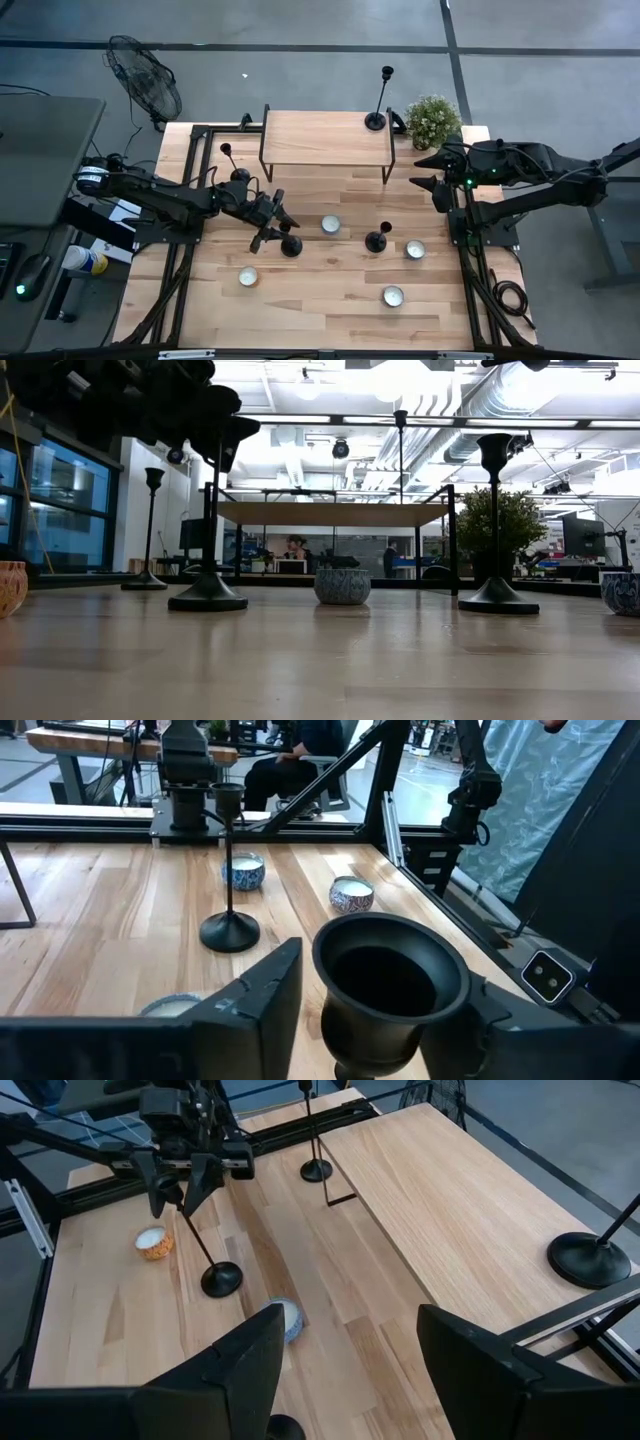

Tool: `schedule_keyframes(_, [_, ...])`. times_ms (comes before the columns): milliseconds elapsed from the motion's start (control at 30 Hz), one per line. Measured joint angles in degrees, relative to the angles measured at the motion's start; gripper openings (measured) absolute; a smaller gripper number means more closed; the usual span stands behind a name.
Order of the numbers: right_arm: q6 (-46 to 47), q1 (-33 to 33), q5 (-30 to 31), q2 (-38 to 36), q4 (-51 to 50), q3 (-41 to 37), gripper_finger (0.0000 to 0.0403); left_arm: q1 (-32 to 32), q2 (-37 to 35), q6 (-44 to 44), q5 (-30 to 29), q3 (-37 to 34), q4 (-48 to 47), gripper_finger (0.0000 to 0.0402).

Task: Pick & Place candle stick holders
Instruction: Put the black candle holder on the shelf

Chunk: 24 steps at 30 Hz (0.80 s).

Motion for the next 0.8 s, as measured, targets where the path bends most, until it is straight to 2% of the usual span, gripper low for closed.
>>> schedule_keyframes(433, [-0.02,0.0,0.0,0.0,0.0,0.0,0.0222,0.02,-0.02,-0.02,-0.22,-0.02,0.23,0.0097])
schedule_keyframes(800, [-0.02,0.0,0.0,0.0,0.0,0.0,0.0222,0.02,-0.02,-0.31,-0.14,0.91,1.18,0.0098])
